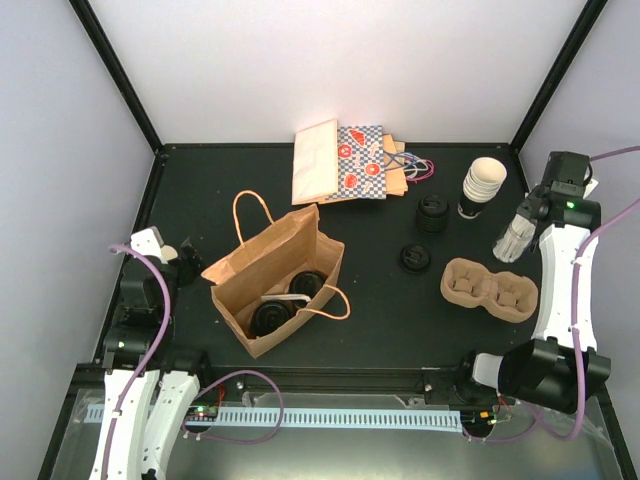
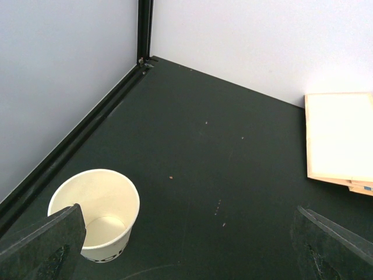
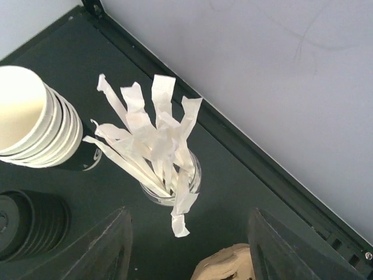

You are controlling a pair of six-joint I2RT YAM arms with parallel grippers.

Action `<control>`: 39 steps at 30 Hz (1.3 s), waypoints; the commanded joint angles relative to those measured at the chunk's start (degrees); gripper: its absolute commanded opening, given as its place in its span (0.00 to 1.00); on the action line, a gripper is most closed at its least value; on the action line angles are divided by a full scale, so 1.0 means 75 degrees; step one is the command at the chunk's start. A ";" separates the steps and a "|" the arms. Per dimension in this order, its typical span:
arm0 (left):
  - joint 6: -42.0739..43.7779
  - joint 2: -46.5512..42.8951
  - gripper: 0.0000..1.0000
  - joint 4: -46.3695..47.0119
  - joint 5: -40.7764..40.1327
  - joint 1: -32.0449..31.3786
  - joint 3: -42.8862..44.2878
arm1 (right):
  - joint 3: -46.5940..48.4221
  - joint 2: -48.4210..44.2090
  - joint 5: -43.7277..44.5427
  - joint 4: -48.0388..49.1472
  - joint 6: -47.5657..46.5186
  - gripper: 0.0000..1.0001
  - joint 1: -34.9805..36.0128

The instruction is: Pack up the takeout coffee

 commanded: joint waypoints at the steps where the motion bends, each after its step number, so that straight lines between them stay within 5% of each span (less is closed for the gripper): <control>1: 0.0099 0.0008 0.99 0.0182 0.0047 -0.0023 -0.0008 | -0.0290 0.0252 -0.0023 0.0218 0.0001 0.56 -0.0045; 9: 0.0100 0.0026 0.99 0.0198 0.0058 -0.0033 -0.0008 | -0.0226 0.0632 0.0372 0.0407 0.0166 0.34 -0.0039; 14: 0.0099 0.0023 0.99 0.0194 0.0047 -0.0033 -0.0021 | -0.0066 0.0781 0.0528 0.0445 0.0236 0.31 -0.0041; 18: 0.0097 0.0016 0.99 0.0199 0.0047 -0.0033 -0.0024 | -0.0040 0.0785 0.0582 0.0418 0.0247 0.13 -0.0045; 26: 0.0096 -0.0012 0.99 0.0204 0.0023 -0.0033 -0.0018 | 0.0364 0.0457 0.0764 0.0183 0.0100 0.01 -0.0039; 39: 0.0101 -0.0002 0.99 0.0187 0.0035 -0.0032 -0.0011 | 0.1399 0.0104 0.0670 -0.0393 -0.0096 0.01 -0.0045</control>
